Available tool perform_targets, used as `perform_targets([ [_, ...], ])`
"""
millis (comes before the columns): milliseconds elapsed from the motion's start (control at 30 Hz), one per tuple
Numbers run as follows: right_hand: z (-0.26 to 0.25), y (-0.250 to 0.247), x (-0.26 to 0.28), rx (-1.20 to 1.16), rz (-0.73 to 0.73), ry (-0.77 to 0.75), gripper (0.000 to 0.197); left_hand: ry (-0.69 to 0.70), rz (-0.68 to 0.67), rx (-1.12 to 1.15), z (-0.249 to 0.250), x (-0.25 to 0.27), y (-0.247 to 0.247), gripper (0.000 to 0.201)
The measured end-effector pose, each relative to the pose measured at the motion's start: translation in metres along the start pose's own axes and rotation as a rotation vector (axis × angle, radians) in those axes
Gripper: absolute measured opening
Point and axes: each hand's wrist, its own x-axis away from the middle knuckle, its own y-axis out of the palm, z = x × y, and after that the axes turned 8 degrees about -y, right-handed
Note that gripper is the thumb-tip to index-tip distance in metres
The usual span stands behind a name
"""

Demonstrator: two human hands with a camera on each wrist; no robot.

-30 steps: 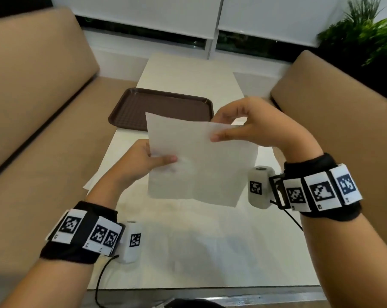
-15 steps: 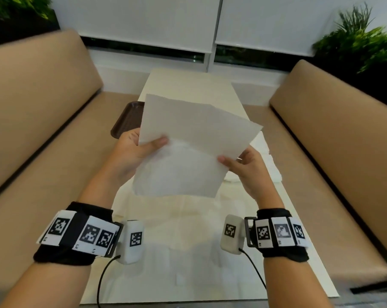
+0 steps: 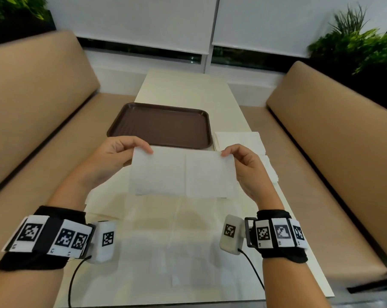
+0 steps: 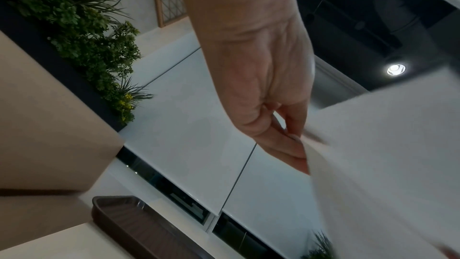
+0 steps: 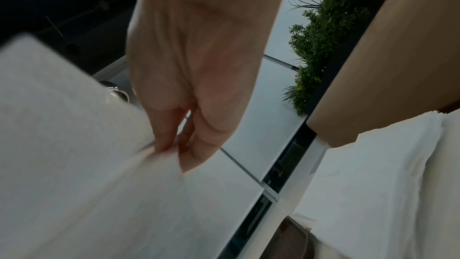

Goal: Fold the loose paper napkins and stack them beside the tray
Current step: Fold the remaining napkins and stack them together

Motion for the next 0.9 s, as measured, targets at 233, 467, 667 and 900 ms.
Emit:
perform_targets([
  [233, -0.005, -0.008, -0.001, -0.02, -0.027, 0.011, 0.035, 0.102, 0.01, -0.032, 0.006, 0.004, -0.001, 0.008],
  [467, -0.043, 0.049, -0.014, 0.319, -0.391, -0.13, 0.033, 0.266, -0.046, -0.211, 0.02, -0.001, 0.018, 0.016],
  [667, -0.043, 0.065, -0.019, 0.398, -0.384, -0.225, 0.024, 0.258, -0.082, -0.256, 0.028, 0.004, 0.02, 0.033],
  [900, -0.044, 0.069, -0.018, 0.46, -0.385, -0.268, 0.019, 0.169, -0.016, -0.312, 0.032, 0.011, 0.028, 0.011],
])
